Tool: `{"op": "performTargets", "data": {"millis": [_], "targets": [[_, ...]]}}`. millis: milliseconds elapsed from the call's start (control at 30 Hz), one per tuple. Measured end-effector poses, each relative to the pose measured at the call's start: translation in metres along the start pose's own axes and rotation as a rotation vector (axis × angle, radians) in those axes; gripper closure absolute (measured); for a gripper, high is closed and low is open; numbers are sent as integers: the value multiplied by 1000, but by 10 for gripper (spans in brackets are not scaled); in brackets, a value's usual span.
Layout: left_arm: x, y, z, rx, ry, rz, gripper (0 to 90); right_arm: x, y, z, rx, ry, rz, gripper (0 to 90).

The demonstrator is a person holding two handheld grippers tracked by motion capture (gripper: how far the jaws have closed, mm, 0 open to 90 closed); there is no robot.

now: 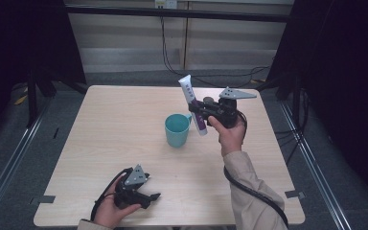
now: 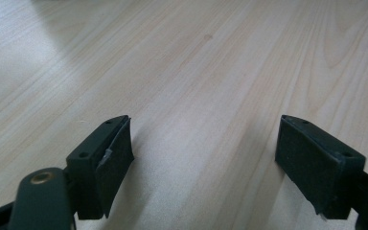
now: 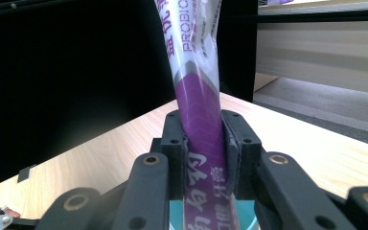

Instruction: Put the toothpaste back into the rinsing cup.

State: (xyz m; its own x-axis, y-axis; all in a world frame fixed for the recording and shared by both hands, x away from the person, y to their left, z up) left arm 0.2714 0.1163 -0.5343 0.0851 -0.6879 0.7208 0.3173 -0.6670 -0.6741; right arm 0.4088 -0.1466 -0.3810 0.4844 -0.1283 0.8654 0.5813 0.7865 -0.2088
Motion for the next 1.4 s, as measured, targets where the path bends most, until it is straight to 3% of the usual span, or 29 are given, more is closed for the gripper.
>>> {"op": "performTargets", "data": {"millis": [1400], "targets": [[0, 0, 0, 1, -1, 0, 201, 4, 48, 7, 15, -5, -5, 727]]}}
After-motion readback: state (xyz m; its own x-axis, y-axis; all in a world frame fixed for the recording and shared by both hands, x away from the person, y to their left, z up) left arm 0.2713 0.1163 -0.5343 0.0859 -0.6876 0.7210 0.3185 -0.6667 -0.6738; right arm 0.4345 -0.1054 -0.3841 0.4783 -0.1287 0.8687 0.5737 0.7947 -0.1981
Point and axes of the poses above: each handheld gripper's, and its own axes: y roughly forward along the jaws, x roughly out of its top, z roughly to its left, the point moved 4 cm from there along y, roughly forward along the jaws, and after that the axes turned 15 degrees about y, right-handed, at the moved point
